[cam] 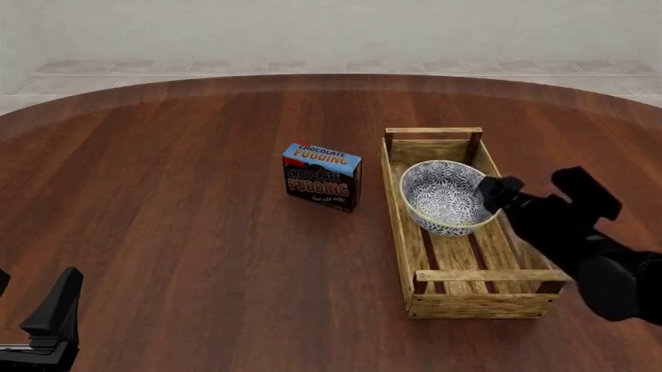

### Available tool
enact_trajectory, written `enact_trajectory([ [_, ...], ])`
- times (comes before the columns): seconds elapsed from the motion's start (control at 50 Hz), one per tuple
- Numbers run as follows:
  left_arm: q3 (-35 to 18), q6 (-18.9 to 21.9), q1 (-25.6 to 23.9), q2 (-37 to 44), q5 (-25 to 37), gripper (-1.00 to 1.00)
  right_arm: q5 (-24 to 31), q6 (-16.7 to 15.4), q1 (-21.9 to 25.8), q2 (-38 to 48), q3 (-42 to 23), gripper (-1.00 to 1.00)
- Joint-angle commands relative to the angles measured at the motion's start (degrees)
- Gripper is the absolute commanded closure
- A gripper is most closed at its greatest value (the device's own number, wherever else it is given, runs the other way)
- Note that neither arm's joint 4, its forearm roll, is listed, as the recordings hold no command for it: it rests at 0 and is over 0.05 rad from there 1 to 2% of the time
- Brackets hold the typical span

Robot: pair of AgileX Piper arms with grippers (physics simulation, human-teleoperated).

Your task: Pick up the bowl on the left and put it in the tray.

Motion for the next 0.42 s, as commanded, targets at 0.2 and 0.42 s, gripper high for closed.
enact_trajectory([
  [0.2, 0.0, 0.0, 0.0, 0.0, 0.0, -1.0, 4.85, -1.68, 2.28, -7.99, 0.6, -1.0],
  [0.42, 0.0, 0.0, 0.0, 0.0, 0.0, -1.0, 7.03, -2.76, 3.03, -10.09, -0.43, -1.0],
])
